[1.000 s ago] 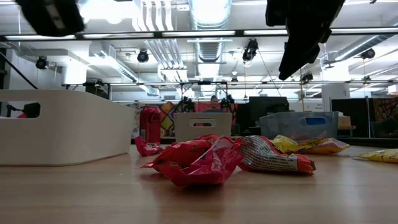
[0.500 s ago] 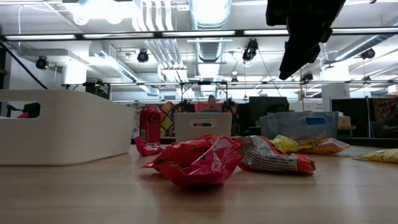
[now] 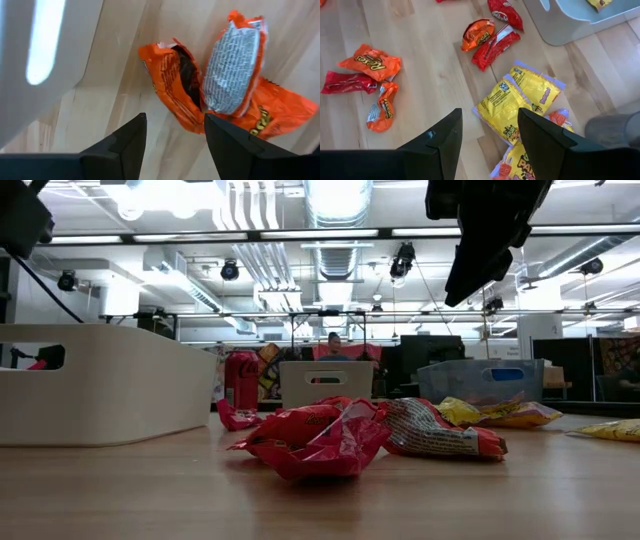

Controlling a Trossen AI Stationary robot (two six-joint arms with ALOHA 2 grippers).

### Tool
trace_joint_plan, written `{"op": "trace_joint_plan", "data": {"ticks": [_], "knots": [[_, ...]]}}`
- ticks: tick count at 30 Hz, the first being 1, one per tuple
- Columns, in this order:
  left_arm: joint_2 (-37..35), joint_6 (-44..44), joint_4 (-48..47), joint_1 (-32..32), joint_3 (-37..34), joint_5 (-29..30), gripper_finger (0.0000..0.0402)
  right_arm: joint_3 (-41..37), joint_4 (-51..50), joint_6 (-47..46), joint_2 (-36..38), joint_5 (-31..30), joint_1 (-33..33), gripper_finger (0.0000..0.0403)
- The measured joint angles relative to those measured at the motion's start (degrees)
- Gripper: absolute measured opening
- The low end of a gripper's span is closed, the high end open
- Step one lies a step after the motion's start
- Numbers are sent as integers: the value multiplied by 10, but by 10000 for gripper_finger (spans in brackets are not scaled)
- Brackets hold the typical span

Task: Sort candy
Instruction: Put the orange candy into the black bin

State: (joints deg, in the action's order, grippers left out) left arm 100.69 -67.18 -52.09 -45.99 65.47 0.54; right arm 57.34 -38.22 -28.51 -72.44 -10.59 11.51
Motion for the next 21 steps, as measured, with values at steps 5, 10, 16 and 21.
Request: {"op": "trace_joint_plan", "data": {"ticks": [5, 10, 16, 21], "knots": [[13, 0, 7, 0, 0, 4, 170, 0, 1, 0, 0, 0, 0, 183], [25, 1, 13, 0, 0, 5, 158, 0, 3, 0, 0, 0, 0, 183], [35, 13, 31, 0, -1, 6, 120, 0, 11, 0, 0, 0, 0, 183], [35, 22, 30, 0, -1, 6, 41, 0, 13, 0, 0, 0, 0, 183]]}}
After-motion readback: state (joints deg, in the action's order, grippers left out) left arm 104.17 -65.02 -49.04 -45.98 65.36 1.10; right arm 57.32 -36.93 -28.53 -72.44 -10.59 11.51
